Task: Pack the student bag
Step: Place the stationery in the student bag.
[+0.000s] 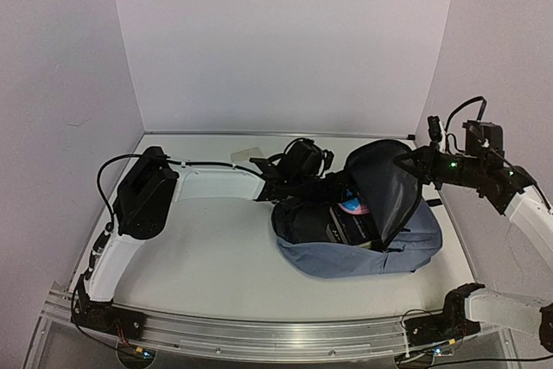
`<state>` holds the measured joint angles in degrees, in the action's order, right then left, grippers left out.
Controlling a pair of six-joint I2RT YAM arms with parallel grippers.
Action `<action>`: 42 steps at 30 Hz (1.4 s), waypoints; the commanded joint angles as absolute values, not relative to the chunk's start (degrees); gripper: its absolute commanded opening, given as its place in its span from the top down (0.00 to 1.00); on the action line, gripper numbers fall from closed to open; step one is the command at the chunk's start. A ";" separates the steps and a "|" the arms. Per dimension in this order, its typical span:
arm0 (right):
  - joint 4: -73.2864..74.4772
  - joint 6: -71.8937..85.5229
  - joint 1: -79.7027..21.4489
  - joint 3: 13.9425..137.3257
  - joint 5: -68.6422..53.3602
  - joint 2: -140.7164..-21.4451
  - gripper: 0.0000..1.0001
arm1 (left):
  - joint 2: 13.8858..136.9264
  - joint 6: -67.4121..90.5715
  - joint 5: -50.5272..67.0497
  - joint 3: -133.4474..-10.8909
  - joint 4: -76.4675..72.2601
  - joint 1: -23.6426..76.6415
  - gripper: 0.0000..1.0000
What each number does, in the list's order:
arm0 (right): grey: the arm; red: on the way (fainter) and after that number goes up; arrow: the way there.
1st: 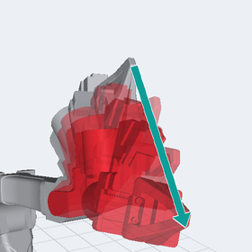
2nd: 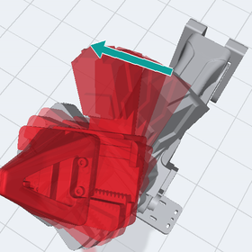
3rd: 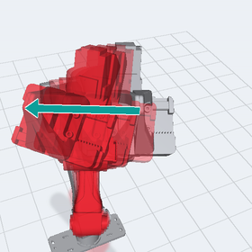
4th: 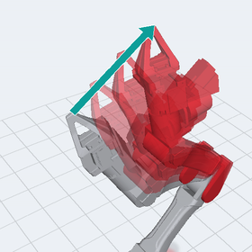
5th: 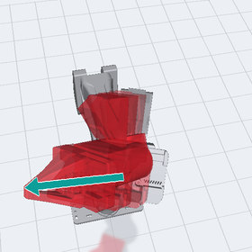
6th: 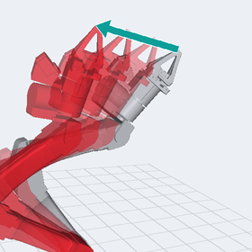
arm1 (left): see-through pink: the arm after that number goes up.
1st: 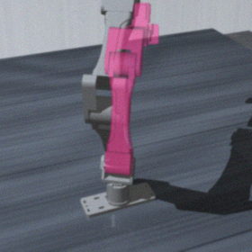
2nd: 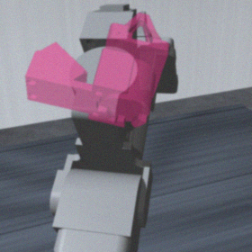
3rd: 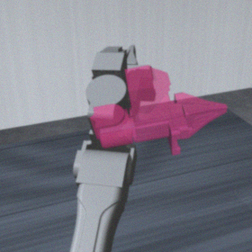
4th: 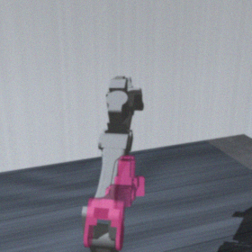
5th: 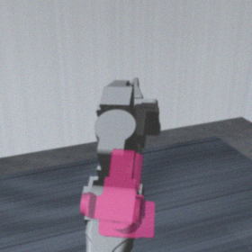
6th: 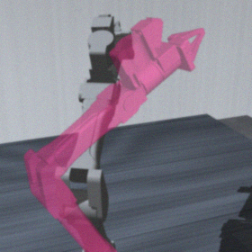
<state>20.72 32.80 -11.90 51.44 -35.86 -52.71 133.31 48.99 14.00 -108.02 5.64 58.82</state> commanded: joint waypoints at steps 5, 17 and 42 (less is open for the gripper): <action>16.96 31.81 -11.68 52.52 -36.61 -52.21 1.00 | 127.66 44.58 12.16 -106.80 4.07 59.60 0.23; 18.63 31.05 -13.35 53.51 -33.14 -53.04 1.00 | 103.03 42.83 14.21 -81.91 9.87 53.16 0.12; 9.41 39.40 -52.72 58.77 -2.95 -73.86 0.88 | 87.91 48.56 10.81 -61.22 7.74 46.13 0.08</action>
